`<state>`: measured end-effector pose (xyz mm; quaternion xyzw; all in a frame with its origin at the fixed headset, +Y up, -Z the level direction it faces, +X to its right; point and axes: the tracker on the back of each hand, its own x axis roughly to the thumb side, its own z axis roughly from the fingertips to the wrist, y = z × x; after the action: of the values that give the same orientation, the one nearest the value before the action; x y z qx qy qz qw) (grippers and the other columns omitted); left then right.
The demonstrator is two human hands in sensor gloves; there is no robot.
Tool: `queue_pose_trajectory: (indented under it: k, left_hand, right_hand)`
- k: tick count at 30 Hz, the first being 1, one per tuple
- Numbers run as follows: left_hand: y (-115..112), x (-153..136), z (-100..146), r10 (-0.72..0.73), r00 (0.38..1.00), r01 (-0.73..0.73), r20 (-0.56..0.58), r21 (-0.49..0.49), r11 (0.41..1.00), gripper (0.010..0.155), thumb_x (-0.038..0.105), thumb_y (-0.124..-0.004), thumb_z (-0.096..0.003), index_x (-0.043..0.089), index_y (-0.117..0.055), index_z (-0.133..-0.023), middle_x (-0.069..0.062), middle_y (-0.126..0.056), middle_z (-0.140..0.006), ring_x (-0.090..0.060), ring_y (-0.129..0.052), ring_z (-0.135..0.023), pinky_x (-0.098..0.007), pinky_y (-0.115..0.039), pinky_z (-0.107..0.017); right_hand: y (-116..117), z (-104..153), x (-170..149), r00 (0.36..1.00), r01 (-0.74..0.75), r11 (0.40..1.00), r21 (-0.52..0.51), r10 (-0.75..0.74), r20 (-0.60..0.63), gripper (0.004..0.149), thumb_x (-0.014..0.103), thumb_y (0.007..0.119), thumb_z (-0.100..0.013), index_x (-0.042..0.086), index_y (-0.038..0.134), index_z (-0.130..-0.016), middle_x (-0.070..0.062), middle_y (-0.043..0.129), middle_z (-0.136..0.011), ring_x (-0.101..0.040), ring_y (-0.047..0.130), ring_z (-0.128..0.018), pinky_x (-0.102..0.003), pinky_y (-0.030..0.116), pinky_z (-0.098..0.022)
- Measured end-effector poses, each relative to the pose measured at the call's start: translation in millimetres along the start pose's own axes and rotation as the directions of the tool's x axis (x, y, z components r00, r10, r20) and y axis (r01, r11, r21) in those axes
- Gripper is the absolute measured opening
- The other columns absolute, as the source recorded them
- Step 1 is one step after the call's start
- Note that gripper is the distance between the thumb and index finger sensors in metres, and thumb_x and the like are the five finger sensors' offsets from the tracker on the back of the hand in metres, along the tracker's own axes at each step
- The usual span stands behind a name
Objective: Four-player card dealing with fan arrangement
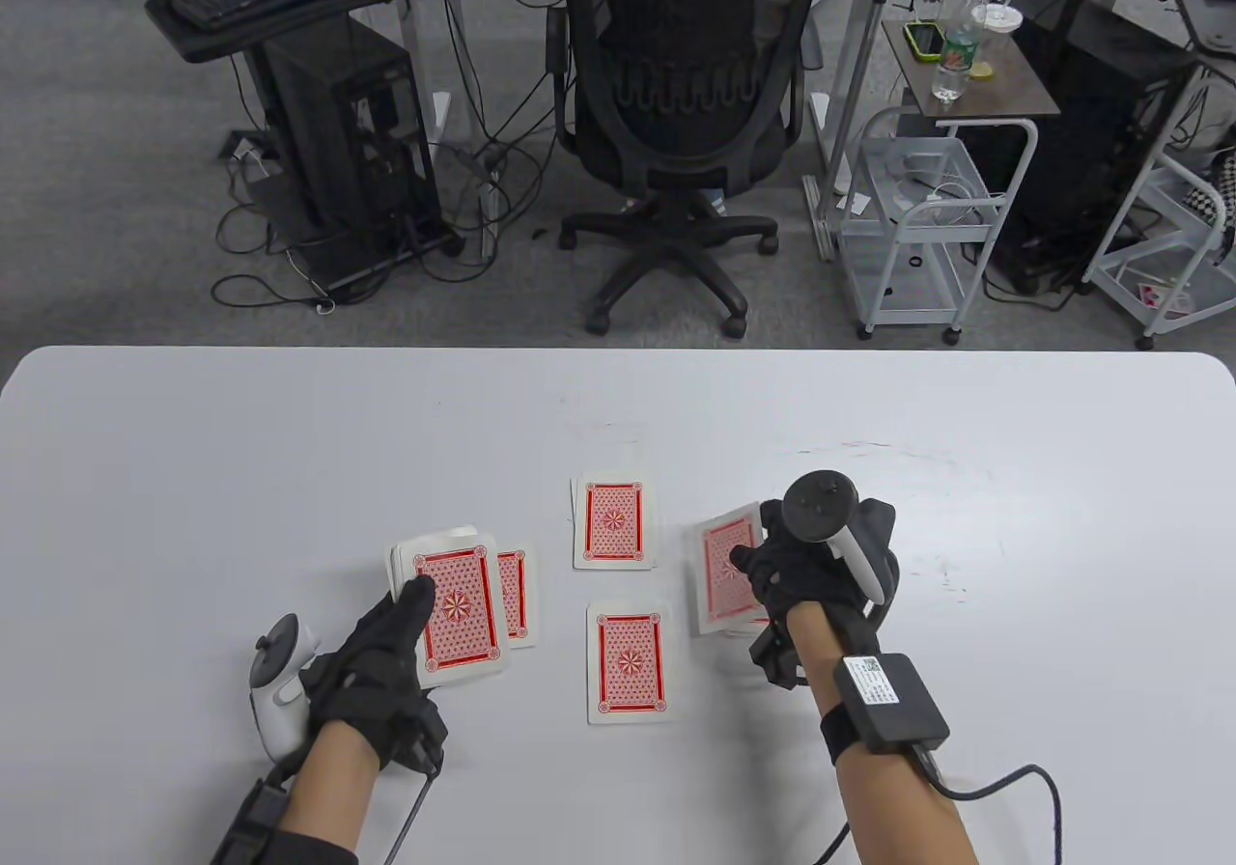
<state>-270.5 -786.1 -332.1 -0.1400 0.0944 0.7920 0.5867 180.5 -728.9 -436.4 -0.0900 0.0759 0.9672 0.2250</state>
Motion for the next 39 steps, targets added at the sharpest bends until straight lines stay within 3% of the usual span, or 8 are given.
queue_pose_trajectory:
  k: [6,11,18,24,26,29,36,39]
  left_hand:
    - [4,-1,0,0.001,1.0,-0.001,0.002,0.025,1.0,0.048,0.056,-0.08,-0.0496,0.033,-0.076,-0.092,0.008,-0.094,-0.086,-0.023,-0.104,-0.07,-0.042,-0.09,-0.049]
    - [5,-1,0,-0.001,1.0,0.001,-0.002,0.03,1.0,0.049,0.057,-0.08,-0.0497,0.033,-0.076,-0.092,0.008,-0.094,-0.086,-0.023,-0.104,-0.07,-0.042,-0.09,-0.049]
    - [-11,-2,2,-0.001,1.0,0.001,0.012,-0.005,1.0,0.048,0.056,-0.08,-0.0494,0.032,-0.077,-0.092,0.008,-0.094,-0.086,-0.023,-0.104,-0.07,-0.043,-0.09,-0.049]
    - [-26,-5,4,-0.019,1.0,0.02,0.012,-0.056,0.998,0.048,0.056,-0.08,-0.0493,0.033,-0.077,-0.091,0.008,-0.094,-0.086,-0.024,-0.104,-0.07,-0.043,-0.09,-0.049]
    - [-31,-7,5,-0.031,1.0,0.031,0.007,-0.069,0.997,0.048,0.056,-0.08,-0.0492,0.032,-0.077,-0.091,0.008,-0.094,-0.086,-0.024,-0.104,-0.07,-0.043,-0.09,-0.049]
    - [-38,-8,7,-0.054,0.998,0.055,0.015,-0.081,0.995,0.048,0.056,-0.081,-0.0488,0.032,-0.077,-0.091,0.008,-0.095,-0.085,-0.024,-0.105,-0.069,-0.043,-0.09,-0.048]
    - [-42,-8,10,-0.066,0.997,0.068,0.03,-0.087,0.994,0.049,0.056,-0.081,-0.0478,0.032,-0.078,-0.09,0.008,-0.096,-0.084,-0.023,-0.106,-0.067,-0.043,-0.091,-0.047]
    - [-42,-7,9,-0.058,0.998,0.062,0.035,-0.105,0.993,0.049,0.056,-0.08,-0.0475,0.032,-0.079,-0.09,0.008,-0.096,-0.084,-0.024,-0.106,-0.067,-0.043,-0.091,-0.047]
  right_hand:
    - [24,-10,-7,0.935,-0.339,0.94,-0.039,0.331,-0.126,0.078,0.042,0.092,-0.044,0.008,0.056,-0.103,-0.002,0.084,-0.074,-0.015,0.098,-0.036,-0.055,0.073,-0.051]
    - [21,-3,-2,0.919,-0.387,0.918,-0.086,0.377,-0.118,0.077,0.047,0.089,-0.045,0.009,0.056,-0.104,-0.003,0.083,-0.076,-0.016,0.097,-0.04,-0.055,0.072,-0.052]
    - [-1,46,50,0.988,0.034,0.997,-0.075,-0.022,0.155,0.069,0.047,0.079,-0.054,0.007,0.055,-0.105,-0.008,0.08,-0.083,-0.021,0.099,-0.05,-0.057,0.071,-0.053]
    - [42,83,110,0.805,0.391,0.888,0.242,-0.457,0.377,0.064,0.046,0.077,-0.056,0.007,0.059,-0.104,-0.012,0.077,-0.087,-0.026,0.098,-0.057,-0.06,0.069,-0.054]
    - [58,90,124,0.767,0.403,0.857,0.323,-0.508,0.392,0.07,0.049,0.078,-0.055,0.006,0.054,-0.106,-0.013,0.073,-0.091,-0.029,0.095,-0.064,-0.061,0.067,-0.055]
    - [73,98,137,0.776,0.42,0.856,0.302,-0.511,0.37,0.073,0.047,0.085,-0.051,0.006,0.054,-0.102,-0.008,0.075,-0.085,-0.026,0.096,-0.06,-0.061,0.069,-0.054]
    - [69,100,133,0.795,0.446,0.88,0.164,-0.474,0.379,0.06,0.035,0.093,-0.043,0.008,0.071,-0.092,-0.002,0.089,-0.069,-0.019,0.106,-0.044,-0.056,0.076,-0.05]
    - [69,94,123,0.746,0.514,0.825,0.235,-0.565,0.353,0.06,0.033,0.092,-0.044,0.006,0.07,-0.093,-0.001,0.091,-0.067,-0.019,0.108,-0.043,-0.055,0.077,-0.05]
